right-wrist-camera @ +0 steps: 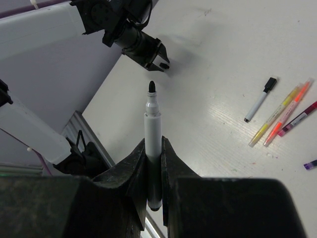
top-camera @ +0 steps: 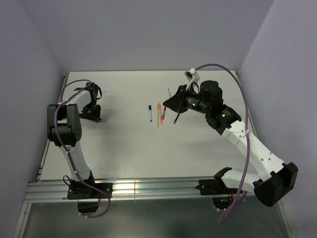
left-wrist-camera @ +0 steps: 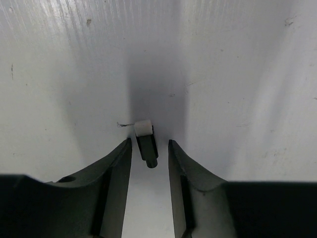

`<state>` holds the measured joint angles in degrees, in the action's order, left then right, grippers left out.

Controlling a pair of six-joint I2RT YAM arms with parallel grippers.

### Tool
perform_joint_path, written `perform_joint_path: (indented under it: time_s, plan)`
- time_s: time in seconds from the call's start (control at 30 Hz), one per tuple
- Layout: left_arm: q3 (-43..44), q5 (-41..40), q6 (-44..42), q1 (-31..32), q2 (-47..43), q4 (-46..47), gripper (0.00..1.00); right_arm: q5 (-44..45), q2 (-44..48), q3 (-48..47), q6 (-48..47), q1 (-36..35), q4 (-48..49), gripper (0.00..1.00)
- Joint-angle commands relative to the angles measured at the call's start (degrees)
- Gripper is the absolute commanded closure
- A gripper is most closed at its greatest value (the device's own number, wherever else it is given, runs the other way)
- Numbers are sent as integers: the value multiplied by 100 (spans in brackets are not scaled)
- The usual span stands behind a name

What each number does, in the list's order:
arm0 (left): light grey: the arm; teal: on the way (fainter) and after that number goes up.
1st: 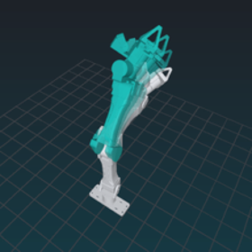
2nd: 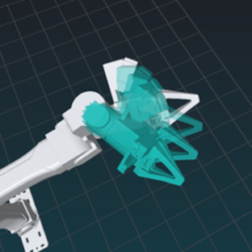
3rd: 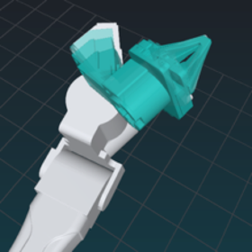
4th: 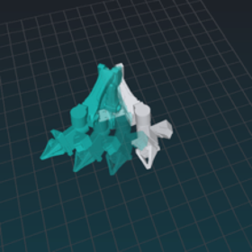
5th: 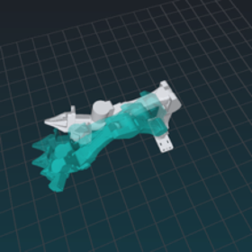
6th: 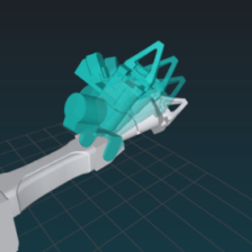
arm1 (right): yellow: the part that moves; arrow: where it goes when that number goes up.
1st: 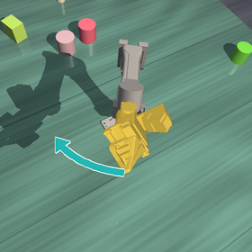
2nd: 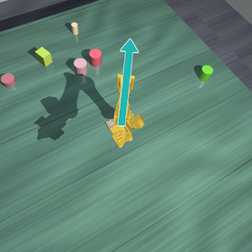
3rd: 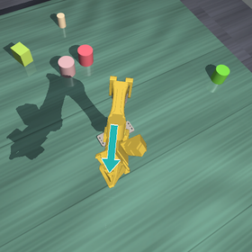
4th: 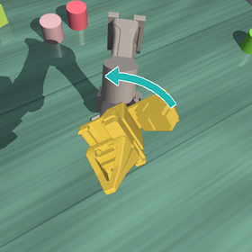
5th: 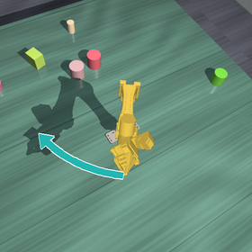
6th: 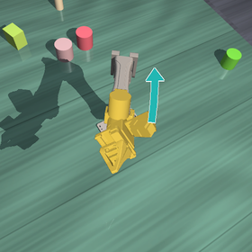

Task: Insert the pens into the pen caps
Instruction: Insert the pen cap onto the pen.

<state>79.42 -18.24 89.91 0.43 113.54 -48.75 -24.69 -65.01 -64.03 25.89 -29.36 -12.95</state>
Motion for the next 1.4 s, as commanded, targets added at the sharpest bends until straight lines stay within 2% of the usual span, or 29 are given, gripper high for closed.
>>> perform_joint_path:
  time_s: [0.0,0.03,0.1,0.13,0.17,0.2,0.37,0.5,0.6,0.73,0.77,0.83,0.93,0.97,1.0,1.1,1.2,1.37]
  plan:
    - [-208,260,0,-34,591,393,62,-10,103,22,-49,1,82,100]
    - [-207,277,-34,-34,582,393,63,-10,103,22,-58,1,91,100]
    - [-207,338,-70,-34,599,437,72,-18,85,22,-58,1,82,100]
    - [-216,356,-131,-34,591,463,80,-27,77,13,-58,1,82,100]
    - [-216,400,-184,-34,573,541,98,-27,77,13,-66,1,65,100]
    - [-225,435,-219,-34,556,568,100,-19,68,13,-66,-8,65,100]
    - [-42,532,-1053,-25,336,674,100,69,94,13,-128,-43,38,100]
    - [162,698,-2028,246,-460,814,100,43,42,48,-93,-78,108,100]
    - [381,1382,-2880,501,-1094,1217,100,-10,6,83,-58,-122,213,100]
    - [470,2857,-3995,932,-1755,2130,100,-159,-29,180,100,-184,495,100]
    - [469,3366,-4077,1037,-1878,2472,100,-194,-46,224,127,-218,565,100]
    - [417,3860,-4235,1336,-2238,2895,100,-256,-108,268,266,-367,811,100]
    - [260,4739,-4114,1627,-2678,3773,100,-317,-169,417,477,-683,1232,100]
    - [-98,4907,-4017,1671,-2827,4125,100,-326,-170,496,539,-763,1277,100]
    - [-328,5257,-3747,1758,-3133,5059,100,-326,-170,540,610,-833,1678,100]
    - [-1006,5637,-3455,1856,-3556,6329,100,-230,-196,593,803,-1062,2084,100]
    - [-1200,5902,-3409,1856,-3829,6598,100,-72,-170,593,839,-1159,2287,100]
    - [-1972,6279,-2919,1856,-4181,8029,100,52,-336,322,742,-1326,2271,100]
